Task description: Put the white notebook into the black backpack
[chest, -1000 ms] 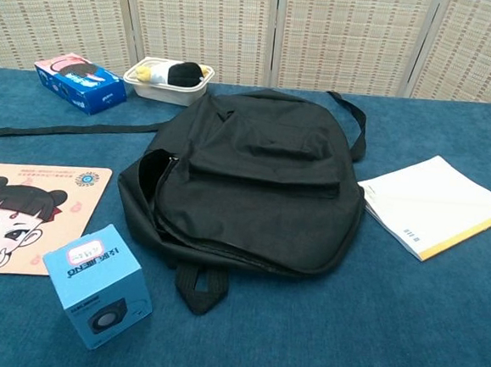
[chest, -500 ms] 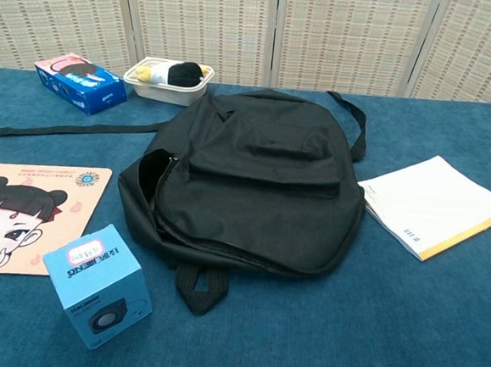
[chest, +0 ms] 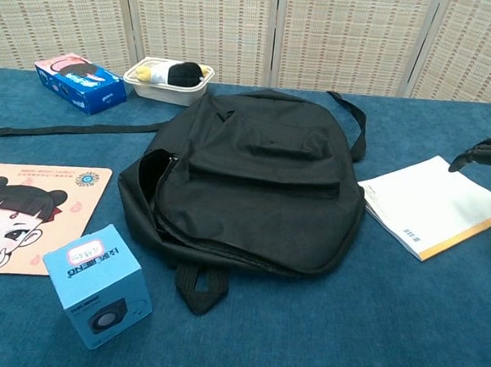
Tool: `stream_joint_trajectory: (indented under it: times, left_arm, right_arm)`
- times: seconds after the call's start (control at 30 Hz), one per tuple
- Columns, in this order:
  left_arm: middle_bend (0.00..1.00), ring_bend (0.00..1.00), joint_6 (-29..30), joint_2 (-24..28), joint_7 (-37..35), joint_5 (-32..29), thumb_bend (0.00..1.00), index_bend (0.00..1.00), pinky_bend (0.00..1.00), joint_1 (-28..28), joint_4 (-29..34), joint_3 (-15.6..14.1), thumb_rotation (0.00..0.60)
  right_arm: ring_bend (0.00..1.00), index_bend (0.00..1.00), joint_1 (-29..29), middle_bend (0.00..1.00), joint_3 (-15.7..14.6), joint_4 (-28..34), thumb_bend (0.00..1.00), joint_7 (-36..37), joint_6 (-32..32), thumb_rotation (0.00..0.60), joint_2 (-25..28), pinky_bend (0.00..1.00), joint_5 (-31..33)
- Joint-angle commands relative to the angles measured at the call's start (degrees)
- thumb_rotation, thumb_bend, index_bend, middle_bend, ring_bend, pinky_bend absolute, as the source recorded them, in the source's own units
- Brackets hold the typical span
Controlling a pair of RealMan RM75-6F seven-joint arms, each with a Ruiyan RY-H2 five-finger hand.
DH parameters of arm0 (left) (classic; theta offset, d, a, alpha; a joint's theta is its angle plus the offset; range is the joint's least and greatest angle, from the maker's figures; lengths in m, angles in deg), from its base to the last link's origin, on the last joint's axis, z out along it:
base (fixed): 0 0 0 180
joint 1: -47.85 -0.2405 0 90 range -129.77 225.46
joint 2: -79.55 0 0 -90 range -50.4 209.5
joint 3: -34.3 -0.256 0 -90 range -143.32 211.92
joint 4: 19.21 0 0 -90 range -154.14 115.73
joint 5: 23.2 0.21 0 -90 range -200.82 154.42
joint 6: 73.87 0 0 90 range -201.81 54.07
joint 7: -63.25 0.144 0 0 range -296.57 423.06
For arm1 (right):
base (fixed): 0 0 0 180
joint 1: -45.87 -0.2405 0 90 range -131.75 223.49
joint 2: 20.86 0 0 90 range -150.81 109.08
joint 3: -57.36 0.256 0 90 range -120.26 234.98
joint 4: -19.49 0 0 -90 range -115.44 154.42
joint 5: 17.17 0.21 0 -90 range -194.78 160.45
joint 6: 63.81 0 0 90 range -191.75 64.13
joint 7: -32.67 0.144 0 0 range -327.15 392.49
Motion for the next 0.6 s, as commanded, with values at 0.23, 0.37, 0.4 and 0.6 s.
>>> stream_joint_trajectory:
  times: [0.23, 0.37, 0.4, 0.6]
  left_arm:
    - [0.12, 0.09, -0.1, 0.3, -0.9, -0.4, 0.26, 0.21, 0.08, -0.2, 0.3, 0.1, 0.600]
    - [0.12, 0.09, -0.1, 0.4, -0.8, -0.3, 0.26, 0.21, 0.08, -0.2, 0.5, 0.1, 0.600]
    - [0.12, 0.09, -0.1, 0.4, -0.8, -0.3, 0.26, 0.21, 0.08, -0.2, 0.5, 0.1, 0.600]
    - [0.12, 0.09, -0.4, 0.3, -0.8, -0.7, 0.26, 0.21, 0.08, -0.1, 0.3, 0.2, 0.600]
  right_arm:
    - [0.09, 0.20, -2.3, 0.17, -2.5, -9.0, 0.11, 5.7, 0.8, 0.600, -5.3, 0.17, -3.8]
    - [0.09, 0.20, -2.7, 0.17, -3.2, -10.7, 0.11, 6.3, 0.5, 0.600, -6.2, 0.17, -4.0]
    - [0.09, 0.20, -2.7, 0.17, -3.3, -11.0, 0.11, 6.4, 0.3, 0.600, -6.4, 0.17, -4.0]
    - [0.09, 0.20, -2.9, 0.16, -3.8, -13.2, 0.11, 6.8, -0.3, 0.600, -7.6, 0.17, -3.7]
